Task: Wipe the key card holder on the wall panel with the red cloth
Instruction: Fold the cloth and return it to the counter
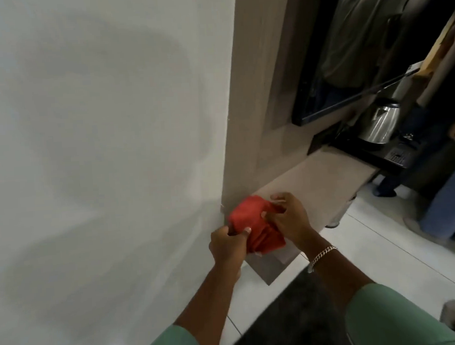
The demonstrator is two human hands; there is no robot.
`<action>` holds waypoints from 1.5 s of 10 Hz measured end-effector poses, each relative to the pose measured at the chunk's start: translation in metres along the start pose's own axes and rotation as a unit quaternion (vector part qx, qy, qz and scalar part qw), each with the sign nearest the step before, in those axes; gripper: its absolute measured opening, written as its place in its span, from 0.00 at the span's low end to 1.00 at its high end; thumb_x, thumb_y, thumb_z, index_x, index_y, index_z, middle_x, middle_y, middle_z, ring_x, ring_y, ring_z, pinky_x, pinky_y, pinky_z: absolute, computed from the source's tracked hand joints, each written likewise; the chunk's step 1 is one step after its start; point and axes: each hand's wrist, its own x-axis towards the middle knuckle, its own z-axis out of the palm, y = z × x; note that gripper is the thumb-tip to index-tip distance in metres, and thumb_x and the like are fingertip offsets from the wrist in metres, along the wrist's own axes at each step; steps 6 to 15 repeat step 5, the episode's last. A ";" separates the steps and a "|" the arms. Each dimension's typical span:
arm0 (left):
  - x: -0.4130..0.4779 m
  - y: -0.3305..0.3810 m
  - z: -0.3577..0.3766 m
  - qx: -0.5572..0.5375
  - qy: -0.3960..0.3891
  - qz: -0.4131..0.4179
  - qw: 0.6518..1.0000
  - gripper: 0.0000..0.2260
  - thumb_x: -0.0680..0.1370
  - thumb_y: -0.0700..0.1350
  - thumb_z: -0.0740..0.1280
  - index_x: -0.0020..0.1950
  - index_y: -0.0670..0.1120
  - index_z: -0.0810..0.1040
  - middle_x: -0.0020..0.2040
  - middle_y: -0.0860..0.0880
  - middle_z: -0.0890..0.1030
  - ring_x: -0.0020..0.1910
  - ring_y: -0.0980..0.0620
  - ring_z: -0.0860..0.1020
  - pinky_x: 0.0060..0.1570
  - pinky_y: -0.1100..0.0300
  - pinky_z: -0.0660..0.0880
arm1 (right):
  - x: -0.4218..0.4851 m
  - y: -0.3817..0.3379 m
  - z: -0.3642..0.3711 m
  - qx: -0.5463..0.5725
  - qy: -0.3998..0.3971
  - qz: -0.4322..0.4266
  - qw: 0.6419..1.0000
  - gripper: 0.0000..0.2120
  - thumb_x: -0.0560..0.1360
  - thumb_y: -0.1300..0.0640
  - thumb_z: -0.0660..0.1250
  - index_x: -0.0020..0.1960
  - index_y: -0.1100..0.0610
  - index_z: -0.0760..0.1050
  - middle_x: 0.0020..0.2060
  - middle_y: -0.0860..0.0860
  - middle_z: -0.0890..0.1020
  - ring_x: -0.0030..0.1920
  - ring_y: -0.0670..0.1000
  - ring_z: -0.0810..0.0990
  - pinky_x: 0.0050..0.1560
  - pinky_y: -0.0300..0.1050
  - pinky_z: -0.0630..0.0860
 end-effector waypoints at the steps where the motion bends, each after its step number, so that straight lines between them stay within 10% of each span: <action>1: 0.023 -0.023 0.030 -0.013 0.027 -0.028 0.999 0.08 0.72 0.46 0.75 0.39 0.42 0.82 0.40 0.41 0.84 0.46 0.37 0.83 0.49 0.43 0.83 | 0.029 0.032 0.008 -0.015 0.005 0.007 1.000 0.23 0.69 0.65 0.76 0.60 0.57 0.74 0.55 0.54 0.80 0.51 0.51 0.76 0.54 0.44 0.72; 3: 0.060 -0.048 0.059 0.061 0.080 -0.010 0.995 0.08 0.73 0.45 0.74 0.45 0.41 0.84 0.45 0.40 0.85 0.45 0.39 0.83 0.52 0.44 0.82 | 0.063 0.076 0.037 -0.086 0.024 0.001 0.996 0.17 0.72 0.67 0.70 0.59 0.58 0.75 0.52 0.55 0.82 0.53 0.54 0.79 0.46 0.39 0.71; 5: 0.046 -0.033 0.015 0.111 0.004 0.054 0.992 0.14 0.75 0.44 0.71 0.60 0.44 0.80 0.55 0.46 0.84 0.52 0.46 0.81 0.51 0.66 0.78 | 0.035 0.046 0.045 -0.262 0.094 -0.133 0.951 0.17 0.77 0.56 0.67 0.65 0.56 0.72 0.65 0.56 0.76 0.67 0.59 0.72 0.67 0.56 0.70; 15: 0.046 -0.033 0.015 0.111 0.004 0.054 0.992 0.14 0.75 0.44 0.71 0.60 0.44 0.80 0.55 0.46 0.84 0.52 0.46 0.81 0.51 0.66 0.78 | 0.035 0.046 0.045 -0.262 0.094 -0.133 0.951 0.17 0.77 0.56 0.67 0.65 0.56 0.72 0.65 0.56 0.76 0.67 0.59 0.72 0.67 0.56 0.70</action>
